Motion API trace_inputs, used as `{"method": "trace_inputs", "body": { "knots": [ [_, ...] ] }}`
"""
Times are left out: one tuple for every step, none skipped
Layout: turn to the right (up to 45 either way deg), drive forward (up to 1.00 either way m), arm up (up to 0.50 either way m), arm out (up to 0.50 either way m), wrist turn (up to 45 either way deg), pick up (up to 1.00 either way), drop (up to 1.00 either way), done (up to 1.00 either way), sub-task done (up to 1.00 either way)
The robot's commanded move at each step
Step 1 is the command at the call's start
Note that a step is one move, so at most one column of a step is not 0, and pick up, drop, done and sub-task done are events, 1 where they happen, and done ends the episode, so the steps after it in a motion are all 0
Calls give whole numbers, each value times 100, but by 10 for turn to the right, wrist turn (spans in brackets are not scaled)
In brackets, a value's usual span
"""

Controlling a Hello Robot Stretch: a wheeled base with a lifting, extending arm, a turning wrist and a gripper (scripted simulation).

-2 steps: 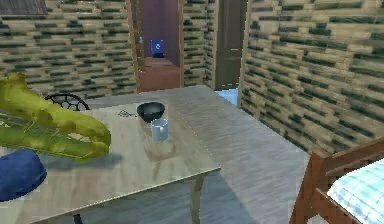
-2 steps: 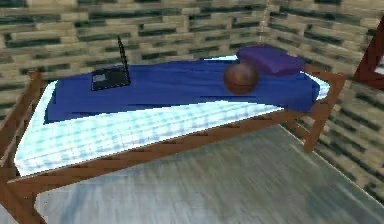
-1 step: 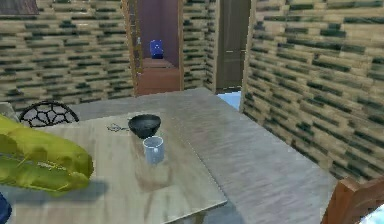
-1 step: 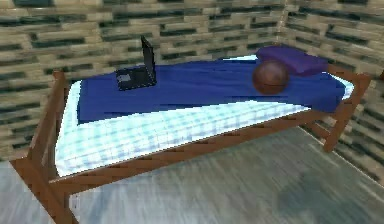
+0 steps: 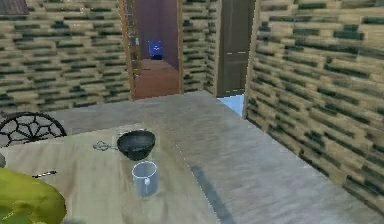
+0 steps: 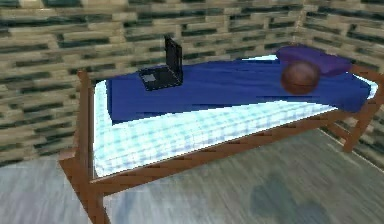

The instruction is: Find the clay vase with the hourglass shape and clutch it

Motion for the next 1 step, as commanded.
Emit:
{"method": "trace_inputs", "body": {
  "knots": [
    [450,0,0,0,0,0,0,0,0]
  ]
}}
